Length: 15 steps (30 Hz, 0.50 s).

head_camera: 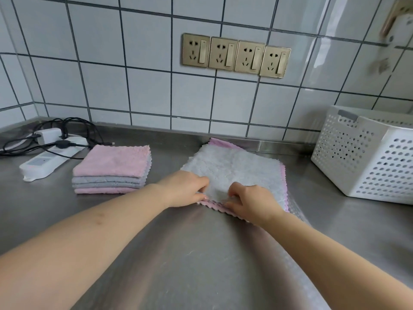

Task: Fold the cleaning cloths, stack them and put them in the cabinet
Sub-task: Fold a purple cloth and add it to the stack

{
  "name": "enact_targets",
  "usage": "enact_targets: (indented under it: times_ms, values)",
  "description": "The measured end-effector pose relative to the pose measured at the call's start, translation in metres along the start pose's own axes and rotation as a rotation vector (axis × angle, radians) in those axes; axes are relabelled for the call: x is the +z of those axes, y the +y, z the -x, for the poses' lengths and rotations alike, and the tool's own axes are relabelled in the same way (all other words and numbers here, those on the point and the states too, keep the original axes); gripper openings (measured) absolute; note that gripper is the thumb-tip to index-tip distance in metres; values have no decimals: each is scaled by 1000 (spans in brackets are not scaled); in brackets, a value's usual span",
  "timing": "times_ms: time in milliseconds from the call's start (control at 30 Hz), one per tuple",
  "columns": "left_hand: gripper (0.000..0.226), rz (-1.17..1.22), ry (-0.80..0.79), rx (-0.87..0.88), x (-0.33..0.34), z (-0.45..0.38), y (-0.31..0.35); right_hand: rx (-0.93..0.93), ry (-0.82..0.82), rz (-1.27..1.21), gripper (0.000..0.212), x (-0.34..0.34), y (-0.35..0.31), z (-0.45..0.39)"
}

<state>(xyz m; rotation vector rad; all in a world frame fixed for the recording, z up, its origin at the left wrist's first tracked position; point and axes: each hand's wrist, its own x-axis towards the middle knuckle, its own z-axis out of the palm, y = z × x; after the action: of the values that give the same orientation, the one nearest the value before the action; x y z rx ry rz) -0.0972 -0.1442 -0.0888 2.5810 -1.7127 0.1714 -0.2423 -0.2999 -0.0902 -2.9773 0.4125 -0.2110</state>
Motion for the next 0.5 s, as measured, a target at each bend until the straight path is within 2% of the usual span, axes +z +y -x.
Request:
enact_targets:
  times_ms: [167, 300, 500]
  values:
    - [31, -33, 13, 26, 0, 2, 0, 31, -19, 10, 12, -3, -2, -4]
    - [30, -28, 39, 14, 3, 0, 1, 90, -20, -104, 17, -10, 0, -10]
    - [21, -1, 112, -53, 6, -3, 2, 105, -16, -114, 23, -12, 1, -18]
